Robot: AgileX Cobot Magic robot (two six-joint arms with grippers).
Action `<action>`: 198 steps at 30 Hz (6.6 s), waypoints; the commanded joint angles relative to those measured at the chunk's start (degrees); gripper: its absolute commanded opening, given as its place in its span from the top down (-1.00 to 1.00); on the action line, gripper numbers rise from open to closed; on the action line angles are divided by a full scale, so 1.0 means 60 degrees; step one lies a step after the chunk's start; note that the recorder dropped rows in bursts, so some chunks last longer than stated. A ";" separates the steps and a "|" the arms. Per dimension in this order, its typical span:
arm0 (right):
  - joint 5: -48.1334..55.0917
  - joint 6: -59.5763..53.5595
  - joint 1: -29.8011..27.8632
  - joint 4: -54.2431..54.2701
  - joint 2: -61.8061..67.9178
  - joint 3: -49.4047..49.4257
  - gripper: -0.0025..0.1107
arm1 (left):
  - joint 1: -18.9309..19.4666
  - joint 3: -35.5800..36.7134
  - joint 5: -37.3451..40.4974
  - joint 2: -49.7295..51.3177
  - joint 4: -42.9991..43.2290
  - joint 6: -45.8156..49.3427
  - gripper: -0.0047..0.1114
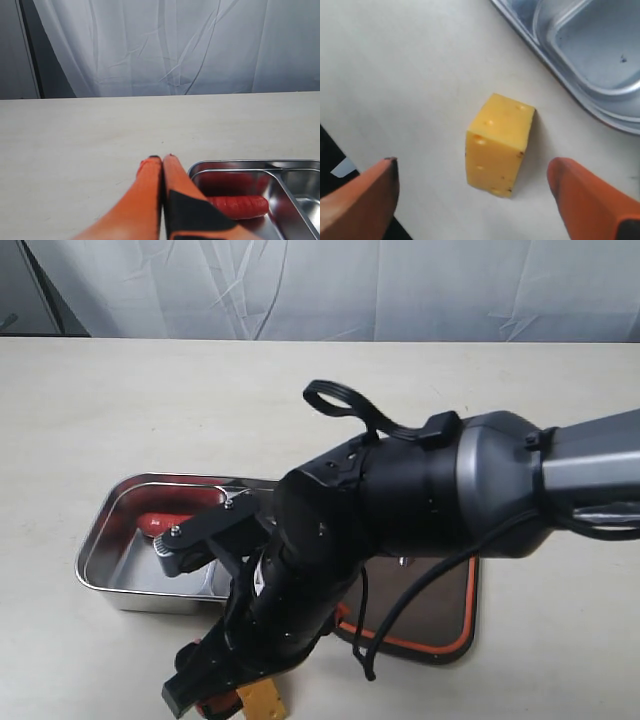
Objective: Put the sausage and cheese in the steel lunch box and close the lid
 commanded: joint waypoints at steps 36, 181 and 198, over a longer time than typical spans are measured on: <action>-0.0104 -0.0089 0.0032 -0.0043 -0.0560 0.0037 0.97 | 0.0003 0.0049 -0.0062 -0.0051 0.0012 -0.0019 0.92; -0.0585 -0.1259 -0.4234 -0.0972 -0.3978 0.1575 0.97 | 0.0003 -0.1222 0.3217 0.1129 -1.5083 0.5308 0.26; -0.1179 -0.1486 -0.2735 -0.0348 -0.3778 0.0980 0.97 | 0.0003 -0.1222 0.4820 0.3861 -1.5986 0.7770 0.00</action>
